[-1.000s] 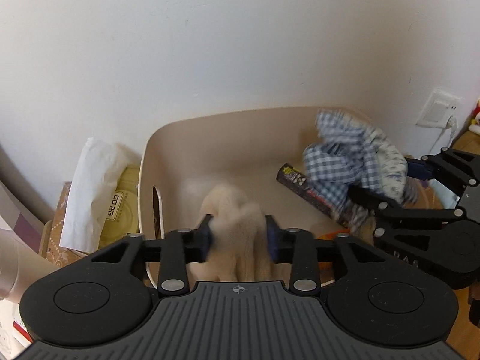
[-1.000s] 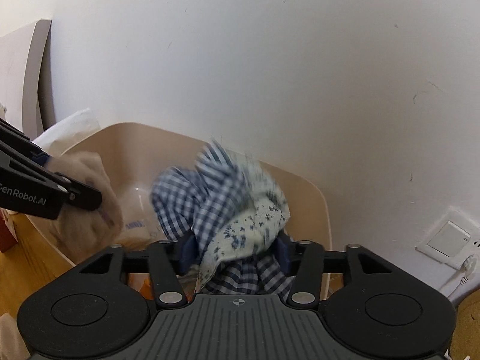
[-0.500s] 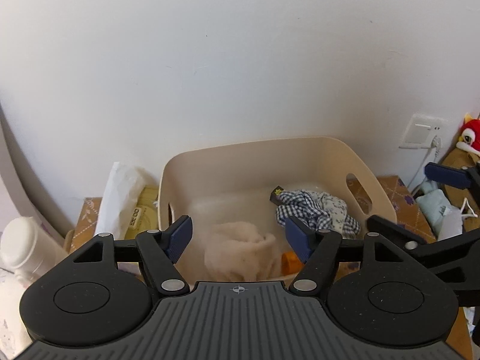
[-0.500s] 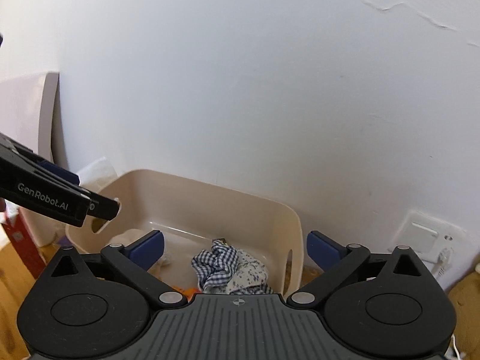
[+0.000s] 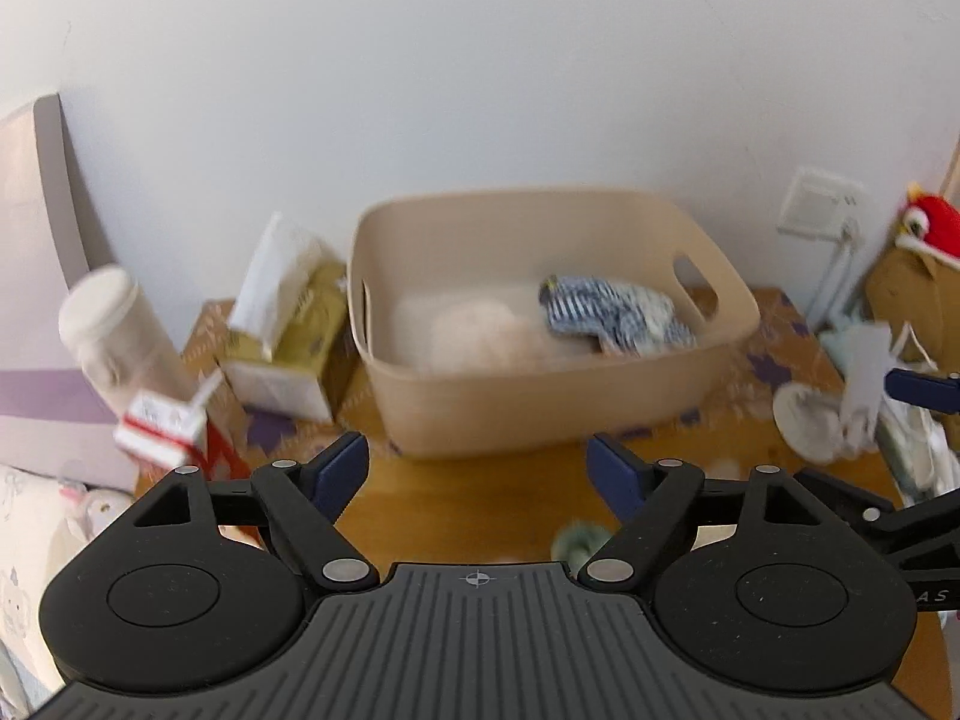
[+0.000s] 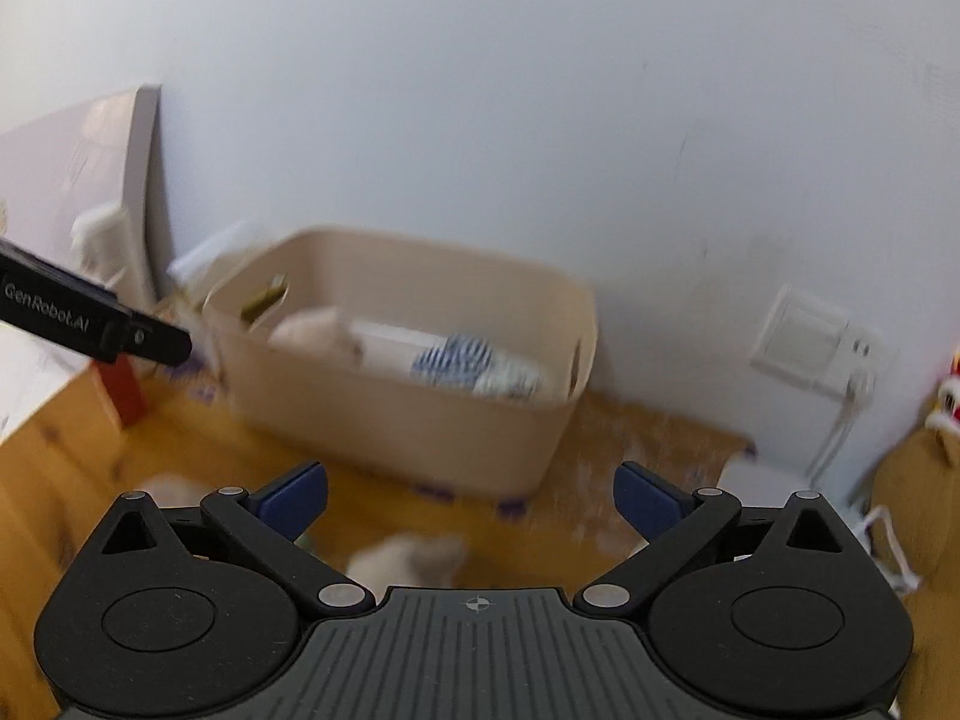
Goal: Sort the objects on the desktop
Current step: 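Move both open tools back over the pile of toys and socks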
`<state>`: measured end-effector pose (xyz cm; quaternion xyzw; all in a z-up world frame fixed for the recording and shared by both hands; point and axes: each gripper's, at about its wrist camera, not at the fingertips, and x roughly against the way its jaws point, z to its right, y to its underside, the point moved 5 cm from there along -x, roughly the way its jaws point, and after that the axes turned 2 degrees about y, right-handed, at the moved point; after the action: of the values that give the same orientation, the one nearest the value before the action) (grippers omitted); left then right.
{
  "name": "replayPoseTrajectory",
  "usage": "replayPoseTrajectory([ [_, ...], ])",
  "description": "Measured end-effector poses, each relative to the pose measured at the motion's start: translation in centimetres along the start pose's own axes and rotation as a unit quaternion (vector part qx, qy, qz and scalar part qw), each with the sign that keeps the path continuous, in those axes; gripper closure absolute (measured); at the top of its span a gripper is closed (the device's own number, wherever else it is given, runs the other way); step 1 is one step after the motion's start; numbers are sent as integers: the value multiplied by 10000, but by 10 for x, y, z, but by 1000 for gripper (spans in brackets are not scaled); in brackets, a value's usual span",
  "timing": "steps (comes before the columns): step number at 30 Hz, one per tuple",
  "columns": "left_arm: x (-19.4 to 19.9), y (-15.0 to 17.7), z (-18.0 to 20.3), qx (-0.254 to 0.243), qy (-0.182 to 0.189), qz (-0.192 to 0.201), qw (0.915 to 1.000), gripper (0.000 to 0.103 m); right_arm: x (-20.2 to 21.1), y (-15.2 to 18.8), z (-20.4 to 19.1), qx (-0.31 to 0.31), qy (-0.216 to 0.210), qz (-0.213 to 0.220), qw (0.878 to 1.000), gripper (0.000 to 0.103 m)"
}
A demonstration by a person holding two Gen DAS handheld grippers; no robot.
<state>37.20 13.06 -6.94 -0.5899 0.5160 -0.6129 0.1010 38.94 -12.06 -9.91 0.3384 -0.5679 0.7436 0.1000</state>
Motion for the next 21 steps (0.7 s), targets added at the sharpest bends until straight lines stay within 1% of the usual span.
replayPoseTrajectory([
  [2,-1,13,2,-105,-54,-103,9999,22,2,14,-4,5,-114,-173,9998,0],
  [5,-7,30,5,-314,-233,-252,9989,22,3,35,-11,74,-142,-388,9991,0],
  [7,-10,39,7,-382,-279,-374,9982,22,2,44,-13,108,-145,-543,9984,0],
  [11,-20,53,6,-364,-257,-599,9972,22,-8,56,-14,86,-175,-829,9964,0],
  [15,-30,63,2,-382,-459,-783,9951,22,-18,69,-12,-106,-249,-1128,9933,0],
  [18,-42,72,-4,-303,-487,-1042,9929,22,-26,74,-13,-117,-239,-1210,9923,0],
  [21,-53,80,-11,-160,-530,-1288,9901,22,-36,80,-12,-76,-133,-1392,9902,0],
])
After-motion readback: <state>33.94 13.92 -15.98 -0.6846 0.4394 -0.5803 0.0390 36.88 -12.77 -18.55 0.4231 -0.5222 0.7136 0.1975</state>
